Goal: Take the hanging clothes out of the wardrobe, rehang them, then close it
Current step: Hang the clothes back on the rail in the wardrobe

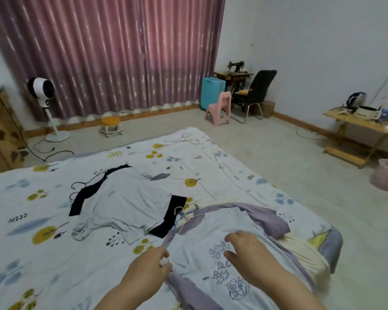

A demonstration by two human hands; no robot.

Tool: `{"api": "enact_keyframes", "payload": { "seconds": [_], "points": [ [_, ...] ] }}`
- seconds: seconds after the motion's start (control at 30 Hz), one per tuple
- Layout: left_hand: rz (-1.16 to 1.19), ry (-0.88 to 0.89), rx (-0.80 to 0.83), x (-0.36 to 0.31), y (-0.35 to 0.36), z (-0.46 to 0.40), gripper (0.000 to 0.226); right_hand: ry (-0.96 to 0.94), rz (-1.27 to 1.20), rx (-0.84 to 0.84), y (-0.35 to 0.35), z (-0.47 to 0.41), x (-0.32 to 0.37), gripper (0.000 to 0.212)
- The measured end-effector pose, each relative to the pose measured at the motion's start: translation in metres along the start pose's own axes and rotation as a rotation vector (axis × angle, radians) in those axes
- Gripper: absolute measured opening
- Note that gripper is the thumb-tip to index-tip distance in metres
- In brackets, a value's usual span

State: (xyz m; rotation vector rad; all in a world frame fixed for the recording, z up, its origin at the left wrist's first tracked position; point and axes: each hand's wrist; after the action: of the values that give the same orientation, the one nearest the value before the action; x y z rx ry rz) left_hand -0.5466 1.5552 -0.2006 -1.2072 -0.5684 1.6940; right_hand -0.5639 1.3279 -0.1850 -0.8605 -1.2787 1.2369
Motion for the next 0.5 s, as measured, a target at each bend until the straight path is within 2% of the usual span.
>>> {"api": "enact_keyframes", "payload": {
  "seconds": [0.27, 0.5],
  "points": [
    [0.000, -0.057, 0.036, 0.018, 0.015, -0.116, 0.034, -0.029, 0.049, -0.010, 0.039, -0.105, -0.036, 0.039],
    [0.034, -0.192, 0.043, 0.032, 0.054, -0.208, 0.030, -0.060, 0.101, -0.016, 0.092, -0.200, -0.086, 0.035]
  ]
}}
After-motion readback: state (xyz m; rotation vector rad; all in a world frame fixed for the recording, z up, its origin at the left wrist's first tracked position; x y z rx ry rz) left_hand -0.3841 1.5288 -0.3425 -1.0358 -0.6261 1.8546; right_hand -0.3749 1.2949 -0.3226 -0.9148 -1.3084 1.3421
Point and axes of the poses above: each hand's wrist, its own z-axis away from the middle knuckle, its own y-axis out of the palm, x = y × z, and after that the axes turned 6 degrees about -y, right-handed
